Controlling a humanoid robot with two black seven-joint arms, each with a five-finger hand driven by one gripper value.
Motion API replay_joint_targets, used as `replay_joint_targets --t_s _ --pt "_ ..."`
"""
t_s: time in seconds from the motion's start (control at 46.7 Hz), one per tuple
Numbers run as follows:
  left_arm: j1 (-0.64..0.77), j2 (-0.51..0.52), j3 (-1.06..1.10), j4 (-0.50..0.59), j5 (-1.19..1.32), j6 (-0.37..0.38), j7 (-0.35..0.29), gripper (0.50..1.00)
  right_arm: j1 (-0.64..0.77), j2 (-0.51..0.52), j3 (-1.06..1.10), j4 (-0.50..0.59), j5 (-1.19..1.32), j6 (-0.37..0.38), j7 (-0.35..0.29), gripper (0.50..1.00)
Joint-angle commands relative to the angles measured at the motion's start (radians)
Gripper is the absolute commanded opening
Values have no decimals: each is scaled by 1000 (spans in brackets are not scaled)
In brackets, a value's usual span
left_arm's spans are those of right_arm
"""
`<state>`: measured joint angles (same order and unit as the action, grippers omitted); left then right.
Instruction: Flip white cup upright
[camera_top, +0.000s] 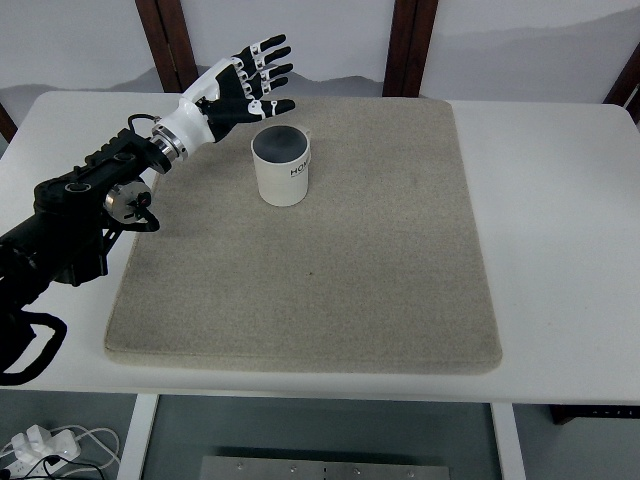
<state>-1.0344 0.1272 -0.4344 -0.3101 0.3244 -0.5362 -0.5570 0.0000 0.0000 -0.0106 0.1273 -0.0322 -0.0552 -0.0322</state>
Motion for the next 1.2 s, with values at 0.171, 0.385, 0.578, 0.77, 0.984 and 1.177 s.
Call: replay_joint_targets --t_s 0.171,0.385,0.578,0.77,0.984,1.177 --pt "-3 23 -101 0 -50 -36 2 996 0 0 1 -1 0 0 0 952" --pt "-30 64 -121 2 -166 -53 3 996 0 0 1 0 0 0 0 952" --pt "-50 75 -121 23 -303 -36 15 996 0 0 1 0 0 0 0 952" --pt "-58 74 -124 58 -361 15 32 996 0 0 4 0 0 0 0 952" --pt "-56 65 -121 71 -502 133 172 996 0 0 11 0 2 0 0 952" --pt "-55 66 -132 72 -545 160 224 996 -2 0 9 8 -3 6 0 952"
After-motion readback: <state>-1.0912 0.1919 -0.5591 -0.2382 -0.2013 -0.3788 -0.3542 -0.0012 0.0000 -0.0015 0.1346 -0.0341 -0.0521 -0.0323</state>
